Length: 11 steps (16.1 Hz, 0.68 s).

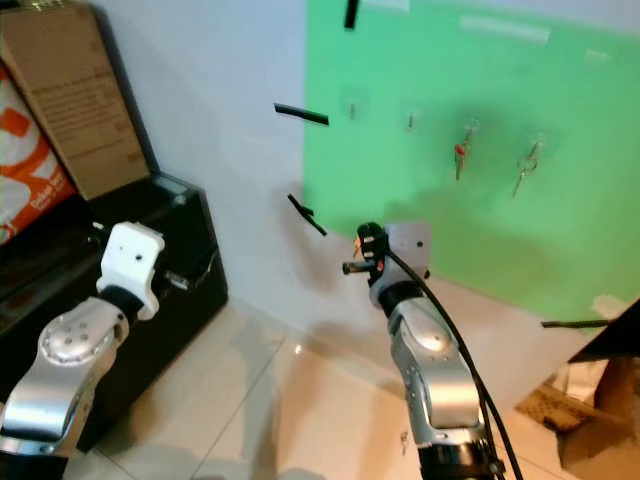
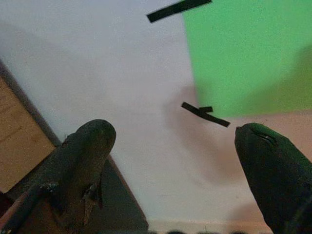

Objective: Hang keys on a hook

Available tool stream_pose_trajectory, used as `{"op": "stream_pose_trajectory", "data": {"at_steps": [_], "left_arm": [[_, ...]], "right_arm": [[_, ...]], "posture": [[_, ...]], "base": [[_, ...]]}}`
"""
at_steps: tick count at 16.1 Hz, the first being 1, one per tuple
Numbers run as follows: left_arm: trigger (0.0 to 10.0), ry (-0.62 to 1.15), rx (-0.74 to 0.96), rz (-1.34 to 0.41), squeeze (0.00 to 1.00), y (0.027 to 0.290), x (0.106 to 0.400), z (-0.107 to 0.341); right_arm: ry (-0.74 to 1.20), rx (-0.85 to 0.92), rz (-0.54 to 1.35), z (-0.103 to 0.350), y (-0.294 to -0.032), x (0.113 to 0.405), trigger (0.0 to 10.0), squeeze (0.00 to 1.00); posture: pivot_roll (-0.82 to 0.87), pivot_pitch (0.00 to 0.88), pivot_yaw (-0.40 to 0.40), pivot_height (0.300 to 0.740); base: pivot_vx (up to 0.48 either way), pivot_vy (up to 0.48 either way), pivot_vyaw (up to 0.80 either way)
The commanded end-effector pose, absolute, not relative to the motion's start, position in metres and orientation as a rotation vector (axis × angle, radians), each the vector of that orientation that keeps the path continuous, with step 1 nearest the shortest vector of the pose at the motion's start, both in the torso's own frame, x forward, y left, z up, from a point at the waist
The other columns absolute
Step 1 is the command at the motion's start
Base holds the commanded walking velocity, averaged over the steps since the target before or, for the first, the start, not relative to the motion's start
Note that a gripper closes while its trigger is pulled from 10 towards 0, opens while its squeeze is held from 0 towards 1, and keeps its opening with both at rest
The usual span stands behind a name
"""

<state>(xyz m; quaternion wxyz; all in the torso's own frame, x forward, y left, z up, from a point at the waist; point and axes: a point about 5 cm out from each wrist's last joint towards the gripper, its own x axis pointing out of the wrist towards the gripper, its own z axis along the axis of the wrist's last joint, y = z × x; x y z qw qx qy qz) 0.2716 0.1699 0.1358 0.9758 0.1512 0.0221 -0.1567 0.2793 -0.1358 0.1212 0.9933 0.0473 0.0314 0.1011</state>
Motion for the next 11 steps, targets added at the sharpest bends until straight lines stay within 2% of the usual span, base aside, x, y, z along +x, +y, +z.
{"op": "stream_pose_trajectory", "data": {"at_steps": [1, 11], "left_arm": [[10.0, 0.042, 0.306, -0.311, 0.35, 0.1735, 0.2723, 0.1395], [10.0, 0.058, 0.294, -0.314, 0.36, 0.1736, 0.2722, 0.1382]], "right_arm": [[0.032, 0.117, 0.197, 0.1277, -0.1360, 0.2806, 10.0, 0.00], [0.024, 0.115, 0.198, 0.1309, -0.1378, 0.2851, 10.0, 0.00]], "posture": [[0.06, 0.000, 0.005, 0.740], [0.07, 0.000, -0.006, 0.740]], "base": [[0.300, 0.000, 0.00], [0.315, 0.000, 0.00]]}}
